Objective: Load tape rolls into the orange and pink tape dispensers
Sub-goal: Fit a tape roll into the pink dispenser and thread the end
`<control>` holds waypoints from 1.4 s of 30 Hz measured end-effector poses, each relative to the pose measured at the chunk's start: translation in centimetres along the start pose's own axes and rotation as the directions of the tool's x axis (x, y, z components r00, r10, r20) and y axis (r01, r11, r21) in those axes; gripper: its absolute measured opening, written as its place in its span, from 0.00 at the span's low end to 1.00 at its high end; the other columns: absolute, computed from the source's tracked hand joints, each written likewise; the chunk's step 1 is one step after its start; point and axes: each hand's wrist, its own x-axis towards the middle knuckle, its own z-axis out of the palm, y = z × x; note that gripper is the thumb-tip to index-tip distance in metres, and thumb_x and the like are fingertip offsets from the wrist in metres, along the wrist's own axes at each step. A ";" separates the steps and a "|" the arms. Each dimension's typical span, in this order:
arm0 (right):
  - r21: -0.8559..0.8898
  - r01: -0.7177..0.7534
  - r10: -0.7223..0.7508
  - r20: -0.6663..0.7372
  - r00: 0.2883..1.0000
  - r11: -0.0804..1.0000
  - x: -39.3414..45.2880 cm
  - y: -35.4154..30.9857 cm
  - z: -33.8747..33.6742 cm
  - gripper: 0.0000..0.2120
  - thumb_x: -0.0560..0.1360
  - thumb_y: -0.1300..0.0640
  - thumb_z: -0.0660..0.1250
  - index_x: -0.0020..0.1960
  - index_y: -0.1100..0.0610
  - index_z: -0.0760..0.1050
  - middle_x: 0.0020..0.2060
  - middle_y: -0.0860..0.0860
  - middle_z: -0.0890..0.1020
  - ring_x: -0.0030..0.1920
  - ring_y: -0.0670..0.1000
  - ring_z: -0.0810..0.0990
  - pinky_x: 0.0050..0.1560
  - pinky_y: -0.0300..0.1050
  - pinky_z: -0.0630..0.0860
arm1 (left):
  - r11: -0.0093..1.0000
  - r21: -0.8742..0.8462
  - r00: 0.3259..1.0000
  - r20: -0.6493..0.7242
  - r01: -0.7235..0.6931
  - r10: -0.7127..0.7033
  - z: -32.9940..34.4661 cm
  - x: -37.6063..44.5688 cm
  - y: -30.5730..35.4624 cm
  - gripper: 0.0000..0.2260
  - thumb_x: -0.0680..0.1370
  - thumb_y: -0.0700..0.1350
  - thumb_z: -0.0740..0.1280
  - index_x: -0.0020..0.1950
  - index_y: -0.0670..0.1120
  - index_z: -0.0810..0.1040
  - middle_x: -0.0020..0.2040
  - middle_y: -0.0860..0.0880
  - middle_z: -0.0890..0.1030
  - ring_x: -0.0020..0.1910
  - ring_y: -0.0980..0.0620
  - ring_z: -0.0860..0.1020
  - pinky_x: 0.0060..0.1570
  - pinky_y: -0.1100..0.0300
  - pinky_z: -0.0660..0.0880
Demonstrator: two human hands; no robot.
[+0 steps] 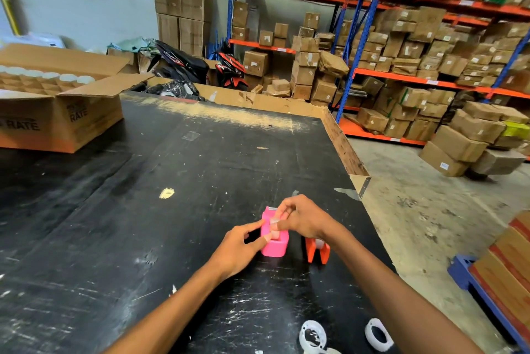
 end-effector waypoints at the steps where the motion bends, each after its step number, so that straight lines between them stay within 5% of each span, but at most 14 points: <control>1: 0.000 0.014 -0.014 0.006 1.000 1.000 0.0 0.0 -0.1 0.09 0.66 0.66 0.76 0.44 0.63 0.79 0.39 0.57 0.80 0.40 0.51 0.77 0.49 0.51 0.76 | 1.000 0.004 1.000 0.006 -0.002 0.002 0.0 0.1 0.0 0.23 0.77 0.51 0.67 0.71 0.51 0.71 0.71 0.51 0.74 0.71 0.52 0.70 0.72 0.52 0.66; 6: 0.041 0.064 -0.065 0.032 0.997 0.997 0.6 0.2 -1.0 0.10 0.68 0.67 0.74 0.37 0.55 0.77 0.34 0.52 0.82 0.31 0.41 0.78 0.36 0.35 0.74 | 1.000 -0.028 0.999 -0.038 -0.007 0.006 0.3 0.5 0.0 0.18 0.76 0.42 0.67 0.66 0.49 0.77 0.65 0.51 0.80 0.65 0.56 0.75 0.68 0.60 0.67; 10: 0.065 0.056 -0.058 0.031 0.998 0.996 1.6 0.6 -1.6 0.10 0.69 0.67 0.74 0.35 0.55 0.78 0.26 0.45 0.80 0.23 0.36 0.75 0.26 0.27 0.69 | 0.998 -0.055 0.991 -0.131 -0.029 0.022 1.0 0.8 0.5 0.10 0.73 0.50 0.72 0.53 0.50 0.84 0.52 0.55 0.85 0.53 0.61 0.79 0.53 0.67 0.69; 13: 0.059 0.058 -0.058 -0.002 0.998 0.997 2.6 1.2 -1.9 0.08 0.68 0.66 0.74 0.35 0.56 0.80 0.24 0.44 0.81 0.24 0.37 0.76 0.28 0.30 0.70 | 0.998 -0.038 0.982 -0.188 -0.042 0.034 1.4 1.1 0.4 0.09 0.72 0.49 0.73 0.49 0.46 0.84 0.48 0.54 0.85 0.49 0.61 0.80 0.45 0.74 0.69; 17: 0.034 0.087 -0.085 -0.063 0.994 0.996 3.8 1.5 -2.0 0.03 0.68 0.64 0.76 0.40 0.64 0.83 0.36 0.60 0.85 0.36 0.47 0.80 0.41 0.42 0.76 | 0.999 -0.029 0.979 -0.201 -0.043 0.037 1.5 1.2 0.4 0.10 0.72 0.49 0.73 0.48 0.45 0.84 0.48 0.52 0.85 0.48 0.61 0.79 0.43 0.82 0.67; 20: -0.021 0.112 -0.114 -0.104 0.988 0.993 4.6 1.9 -1.9 0.01 0.68 0.62 0.75 0.39 0.60 0.85 0.38 0.58 0.87 0.38 0.47 0.81 0.45 0.45 0.77 | 0.998 -0.049 0.980 -0.199 -0.033 0.023 1.5 1.3 0.3 0.08 0.72 0.48 0.73 0.46 0.45 0.84 0.46 0.53 0.85 0.48 0.59 0.79 0.46 0.74 0.69; 24: -0.010 0.055 -0.055 -0.065 0.996 0.998 5.6 2.4 -1.8 0.06 0.68 0.62 0.75 0.34 0.53 0.84 0.26 0.44 0.82 0.29 0.39 0.78 0.36 0.37 0.74 | 0.997 -0.078 0.980 -0.199 -0.025 0.009 1.5 1.5 0.0 0.09 0.72 0.49 0.74 0.47 0.45 0.85 0.49 0.52 0.86 0.51 0.57 0.81 0.51 0.66 0.71; 30: 0.054 -0.207 0.200 0.111 0.973 0.977 7.0 2.3 -2.0 0.06 0.71 0.64 0.72 0.46 0.66 0.83 0.31 0.54 0.82 0.33 0.48 0.80 0.36 0.38 0.82 | 0.993 -0.115 0.976 -0.219 -0.016 -0.010 1.8 1.7 -0.2 0.09 0.71 0.48 0.74 0.48 0.45 0.85 0.50 0.50 0.86 0.53 0.55 0.81 0.56 0.61 0.72; 37: -0.025 -0.323 0.322 0.190 0.928 0.946 7.5 1.2 -1.8 0.10 0.72 0.68 0.68 0.53 0.69 0.80 0.18 0.46 0.80 0.30 0.46 0.78 0.42 0.39 0.80 | 0.994 -0.113 0.973 -0.229 -0.011 -0.016 1.8 1.8 0.0 0.09 0.72 0.46 0.74 0.49 0.43 0.85 0.51 0.49 0.86 0.52 0.56 0.81 0.46 0.77 0.69; 42: 0.057 -0.314 0.305 0.129 0.944 0.948 7.0 1.4 -1.8 0.11 0.73 0.65 0.69 0.53 0.70 0.80 0.30 0.54 0.82 0.32 0.48 0.80 0.39 0.38 0.81 | 0.991 -0.134 0.972 -0.231 0.003 -0.034 1.9 1.3 0.6 0.10 0.72 0.46 0.74 0.51 0.43 0.85 0.52 0.48 0.86 0.55 0.55 0.81 0.57 0.64 0.72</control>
